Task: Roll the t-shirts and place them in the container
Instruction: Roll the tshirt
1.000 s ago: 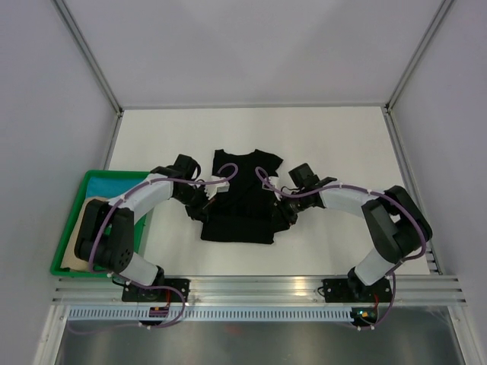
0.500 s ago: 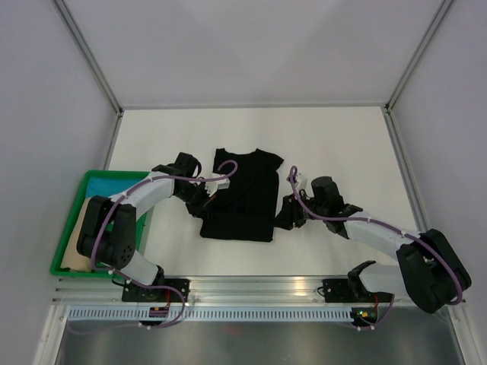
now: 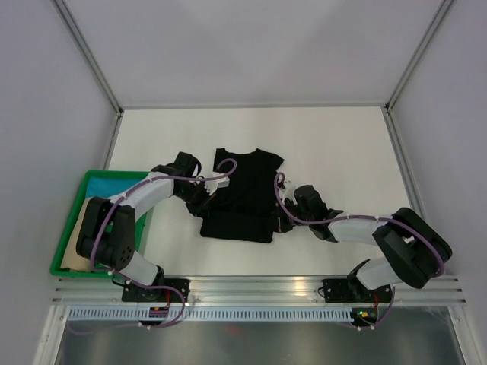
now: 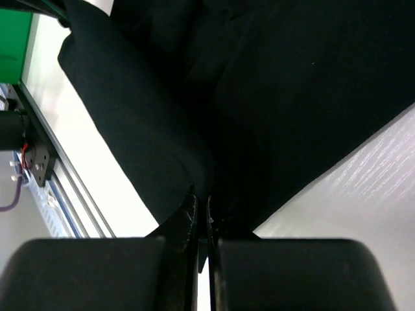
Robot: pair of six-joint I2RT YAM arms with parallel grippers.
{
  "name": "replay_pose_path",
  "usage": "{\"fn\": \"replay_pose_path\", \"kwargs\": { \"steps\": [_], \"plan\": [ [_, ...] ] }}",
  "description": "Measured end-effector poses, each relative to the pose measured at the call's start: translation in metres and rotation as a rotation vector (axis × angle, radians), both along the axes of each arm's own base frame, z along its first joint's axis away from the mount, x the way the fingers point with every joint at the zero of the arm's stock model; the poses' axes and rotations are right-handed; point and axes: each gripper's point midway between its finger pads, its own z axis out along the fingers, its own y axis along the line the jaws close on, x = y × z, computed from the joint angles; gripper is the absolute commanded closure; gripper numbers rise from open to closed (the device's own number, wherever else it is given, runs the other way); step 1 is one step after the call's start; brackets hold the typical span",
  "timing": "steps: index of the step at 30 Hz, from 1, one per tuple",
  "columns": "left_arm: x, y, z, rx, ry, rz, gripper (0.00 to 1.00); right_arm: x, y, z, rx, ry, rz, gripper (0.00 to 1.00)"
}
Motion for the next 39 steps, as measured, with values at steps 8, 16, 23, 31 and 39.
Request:
{"fn": "replay_pose_path", "kwargs": {
  "steps": [8, 16, 23, 31, 39],
  "plan": [
    [0.008, 0.001, 0.004, 0.008, -0.033, 0.035, 0.9, 0.006, 0.002, -0.001, 0.001, 0.028, -0.037, 1.0],
    [0.022, 0.007, 0.0, 0.052, -0.076, 0.087, 0.63, 0.012, 0.001, -0.017, 0.001, 0.076, -0.069, 1.0],
    [0.029, 0.01, 0.011, 0.059, -0.143, 0.106, 0.52, 0.014, 0.001, -0.018, -0.003, 0.097, -0.082, 1.0],
    [0.037, 0.009, 0.078, -0.019, -0.341, 0.121, 0.49, 0.019, 0.0, -0.018, -0.051, 0.131, -0.105, 1.0],
    [0.034, 0.0, 0.105, -0.077, -0.378, 0.101, 0.56, 0.021, 0.0, -0.019, -0.061, 0.163, -0.126, 0.98]
  ]
}}
